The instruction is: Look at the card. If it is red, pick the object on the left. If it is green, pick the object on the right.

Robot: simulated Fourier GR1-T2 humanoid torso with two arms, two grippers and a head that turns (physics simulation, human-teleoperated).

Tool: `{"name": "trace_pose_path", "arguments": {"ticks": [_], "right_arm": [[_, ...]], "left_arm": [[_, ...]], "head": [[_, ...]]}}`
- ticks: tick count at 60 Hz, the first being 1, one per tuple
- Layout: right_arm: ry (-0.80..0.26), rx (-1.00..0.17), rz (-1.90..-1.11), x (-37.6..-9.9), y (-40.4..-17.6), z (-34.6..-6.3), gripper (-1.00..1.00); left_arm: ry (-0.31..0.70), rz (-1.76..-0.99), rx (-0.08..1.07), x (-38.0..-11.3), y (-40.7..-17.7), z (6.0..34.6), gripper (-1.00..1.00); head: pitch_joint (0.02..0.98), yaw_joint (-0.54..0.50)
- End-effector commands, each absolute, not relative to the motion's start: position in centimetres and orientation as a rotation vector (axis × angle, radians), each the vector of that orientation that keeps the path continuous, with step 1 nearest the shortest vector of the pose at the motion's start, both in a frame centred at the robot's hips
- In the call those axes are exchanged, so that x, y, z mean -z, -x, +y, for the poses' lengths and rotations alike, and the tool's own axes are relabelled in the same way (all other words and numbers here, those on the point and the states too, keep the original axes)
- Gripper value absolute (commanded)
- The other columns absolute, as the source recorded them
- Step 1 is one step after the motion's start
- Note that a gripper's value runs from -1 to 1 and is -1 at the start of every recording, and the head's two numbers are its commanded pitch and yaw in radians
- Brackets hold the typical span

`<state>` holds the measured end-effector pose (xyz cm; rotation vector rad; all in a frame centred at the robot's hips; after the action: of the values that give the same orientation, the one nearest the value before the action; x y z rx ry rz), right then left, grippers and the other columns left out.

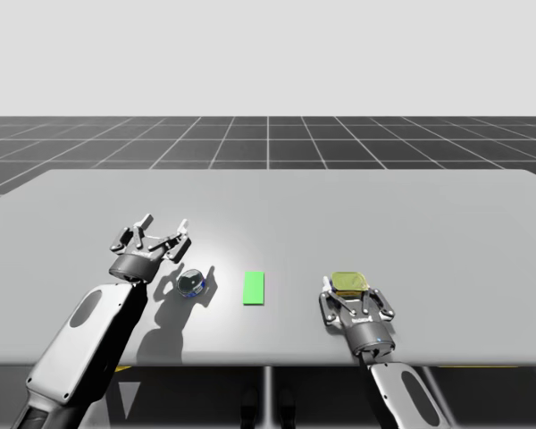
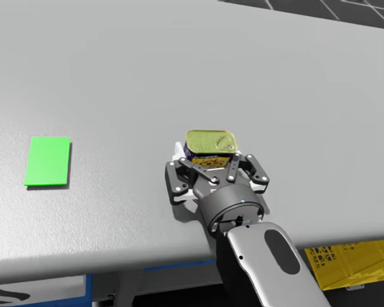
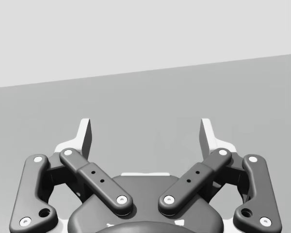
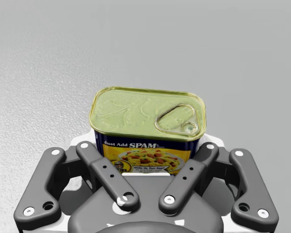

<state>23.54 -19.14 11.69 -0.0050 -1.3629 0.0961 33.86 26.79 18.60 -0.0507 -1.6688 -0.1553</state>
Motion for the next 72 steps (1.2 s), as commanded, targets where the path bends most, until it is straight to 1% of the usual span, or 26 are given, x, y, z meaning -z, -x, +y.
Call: {"name": "trace_pose_path", "arguments": {"ticks": [1, 11, 15, 16, 26, 27, 34, 41, 48, 53, 57, 60, 61, 64, 65, 72], "right_arm": [[0.069, -0.03, -1.338, -10.9, -23.4, -19.5, 1.0], [0.065, -0.031, -1.34, -10.9, -23.2, -19.6, 1.0], [0.065, -0.03, -1.341, -10.8, -23.2, -19.5, 1.0], [0.065, -0.028, -1.342, -10.8, -23.2, -19.5, 1.0], [0.068, -0.023, -1.347, -10.9, -23.0, -19.6, 1.0], [0.067, -0.023, -1.347, -10.9, -23.0, -19.6, 1.0], [0.068, -0.022, -1.349, -11.0, -23.0, -19.5, 1.0], [0.07, -0.024, -1.357, -11.4, -22.9, -19.4, 1.0], [0.071, -0.029, -1.378, -12.7, -22.9, -19.4, 1.0], [0.075, -0.031, -1.409, -14.3, -23.0, -19.5, 1.0], [0.08, -0.032, -1.448, -16.3, -23.1, -19.7, 1.0], [0.079, -0.029, -1.464, -17.2, -23.1, -19.8, 1.0], [0.085, -0.031, -1.485, -18.1, -23.2, -19.9, 1.0], [0.087, -0.03, -1.503, -19.1, -23.2, -20.0, 1.0], [0.088, -0.027, -1.522, -20.0, -23.3, -20.2, 1.0], [0.103, -0.019, -1.587, -23.0, -23.5, -20.7, 1.0]], "left_arm": [[0.052, -1.669, 0.156, -18.6, -33.9, 26.8, -1.0], [0.051, -1.667, 0.158, -18.5, -33.9, 26.7, -1.0], [0.051, -1.666, 0.159, -18.5, -33.9, 26.7, -1.0], [0.051, -1.665, 0.16, -18.4, -33.9, 26.7, -1.0], [0.052, -1.667, 0.163, -18.4, -33.9, 26.6, -1.0], [0.052, -1.666, 0.161, -18.4, -33.9, 26.6, -1.0], [0.054, -1.668, 0.154, -18.5, -33.8, 26.6, -1.0], [0.056, -1.669, 0.152, -18.5, -33.8, 26.7, -1.0], [0.057, -1.671, 0.151, -18.5, -33.8, 26.7, -1.0], [0.056, -1.671, 0.15, -18.5, -33.8, 26.8, -1.0], [0.057, -1.671, 0.148, -18.5, -33.8, 26.8, -1.0], [0.056, -1.672, 0.147, -18.6, -33.8, 26.8, -1.0], [0.057, -1.672, 0.146, -18.6, -33.8, 26.8, -1.0], [0.057, -1.673, 0.146, -18.6, -33.8, 26.8, -1.0], [0.057, -1.673, 0.146, -18.6, -33.8, 26.8, -1.0], [0.058, -1.674, 0.143, -18.6, -33.8, 26.9, -1.0]], "head": [[0.878, -0.32], [0.737, -0.34], [0.709, -0.36], [0.686, -0.36], [0.579, -0.38], [0.558, -0.39], [0.522, -0.4], [0.521, -0.4], [0.523, -0.41], [0.523, -0.41], [0.522, -0.42], [0.521, -0.42], [0.521, -0.42], [0.521, -0.42], [0.521, -0.42], [0.522, -0.43]]}}
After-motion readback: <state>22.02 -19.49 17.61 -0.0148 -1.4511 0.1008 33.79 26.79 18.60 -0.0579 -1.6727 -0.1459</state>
